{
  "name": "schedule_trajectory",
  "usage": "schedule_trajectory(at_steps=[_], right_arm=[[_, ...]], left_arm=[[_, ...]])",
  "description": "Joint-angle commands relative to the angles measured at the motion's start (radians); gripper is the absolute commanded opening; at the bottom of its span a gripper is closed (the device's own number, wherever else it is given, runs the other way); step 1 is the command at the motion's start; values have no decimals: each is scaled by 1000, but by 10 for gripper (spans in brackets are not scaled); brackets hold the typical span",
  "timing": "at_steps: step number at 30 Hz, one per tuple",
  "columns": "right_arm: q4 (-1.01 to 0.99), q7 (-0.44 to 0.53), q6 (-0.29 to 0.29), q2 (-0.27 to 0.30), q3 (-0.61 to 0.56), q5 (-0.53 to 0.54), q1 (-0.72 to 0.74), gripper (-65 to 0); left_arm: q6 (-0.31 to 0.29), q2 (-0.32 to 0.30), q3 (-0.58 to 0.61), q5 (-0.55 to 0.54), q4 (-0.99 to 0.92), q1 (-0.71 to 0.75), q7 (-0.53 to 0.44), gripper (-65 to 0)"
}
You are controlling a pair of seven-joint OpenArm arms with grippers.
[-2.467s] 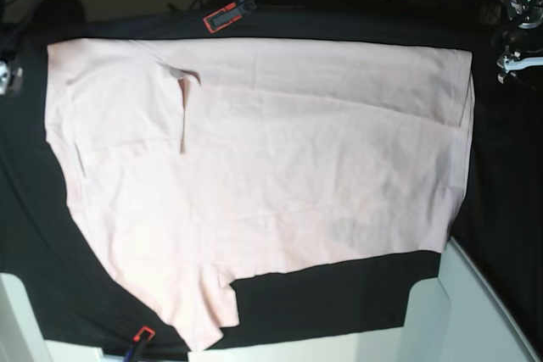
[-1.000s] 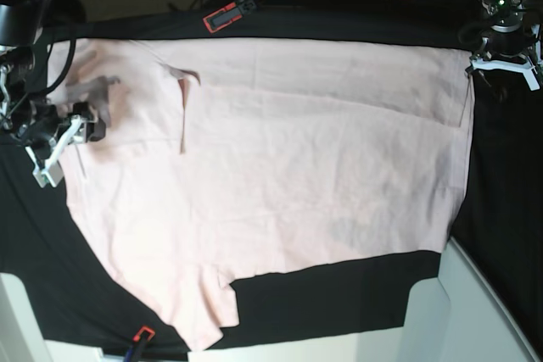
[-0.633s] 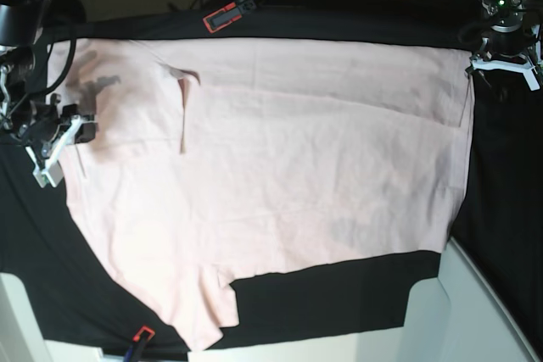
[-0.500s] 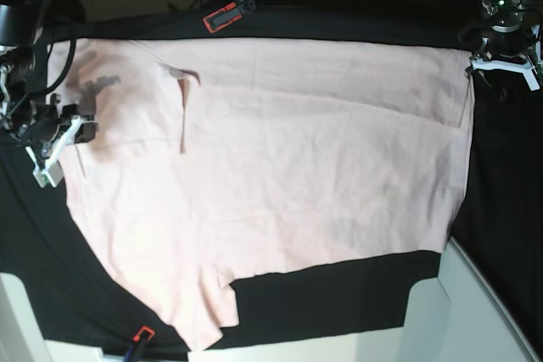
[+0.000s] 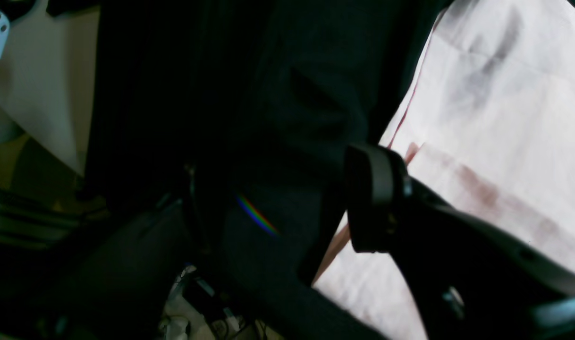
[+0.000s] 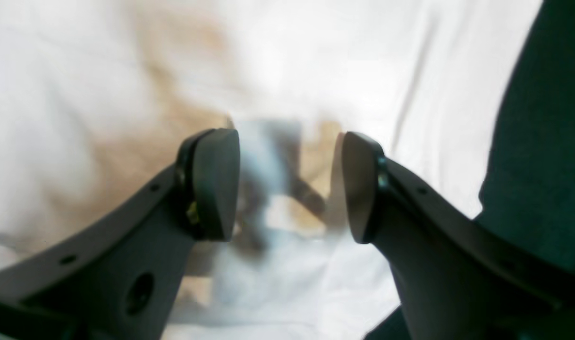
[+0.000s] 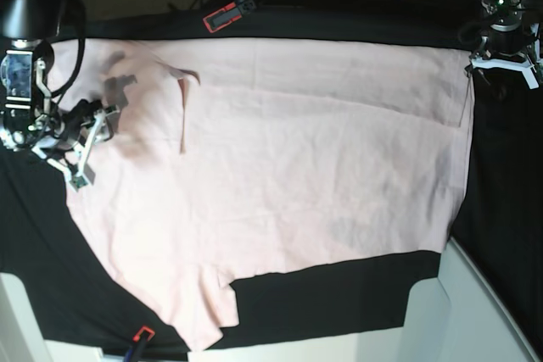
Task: Fold the T-shirt properly
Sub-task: 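Release the shirt and lower the right gripper onto the sleeve fold, then pinch the folded sleeve with the right gripper and drag it outward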
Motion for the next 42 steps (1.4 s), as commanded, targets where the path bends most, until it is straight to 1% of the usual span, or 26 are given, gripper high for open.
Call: schedule_trajectory(at_steps=[1, 3, 7, 12, 13, 14, 15, 17, 18, 19, 28, 29, 30, 33, 35, 36, 38, 42], right_arm=[[13, 28, -2, 12, 6, -19, 21, -324], [7, 43, -2, 7, 4, -40, 21, -324], [-69, 46, 3, 9, 4, -42, 50, -326], [-133, 82, 5, 3, 4, -42, 55, -340], [-133, 86, 5, 1, 4, -42, 53, -357], [-133, 86, 5, 1, 4, -42, 53, -389], [-133, 86, 5, 0, 4, -42, 53, -428], [-133, 86, 5, 0, 4, -42, 55, -541], [-133, 86, 5, 0, 4, -42, 56, -585], [-132, 85, 5, 0, 4, -42, 56, -602], [-124, 79, 3, 0, 4, -42, 56, -598], [-124, 79, 3, 0, 4, -42, 56, -586], [-124, 79, 3, 0, 4, -42, 55, -560], [-116, 79, 3, 0, 10, -42, 51, -443], [-90, 79, 3, 0, 13, -42, 39, -382], [-69, 79, 0, 0, 13, -42, 30, -371], [-29, 79, -2, 0, 13, -42, 21, -371], [-21, 79, -2, 0, 13, -42, 22, -371]], left_arm=[[7, -12, -10, 3, 2, 3, -23, -265], [7, -12, -10, 3, -9, 3, -23, -265], [7, -12, -10, 3, -11, 3, -24, -265], [7, -12, -10, 0, -6, 3, -24, -265], [7, -12, -10, 0, -7, 3, -24, -265], [7, -12, -10, 0, -7, 3, -24, -265], [7, -12, -10, 0, -7, 3, -24, -265], [7, -12, -10, 0, -7, 3, -24, -265], [7, -12, -10, 0, -7, 3, -24, -265], [7, -12, -10, 0, -7, 3, -24, -265], [7, -12, -7, 0, -9, 3, -24, -265], [7, -12, -7, 0, -9, 1, -24, -265], [7, -12, -7, 0, -9, 1, -24, -265], [7, -12, -5, 0, -9, 1, -24, -265], [7, -12, -5, 0, -9, 1, -24, -265], [7, -12, -5, 0, -9, 1, -24, -265], [7, -12, -5, 0, -9, 1, -24, -265], [7, -12, -4, 0, -9, 1, -24, -265]])
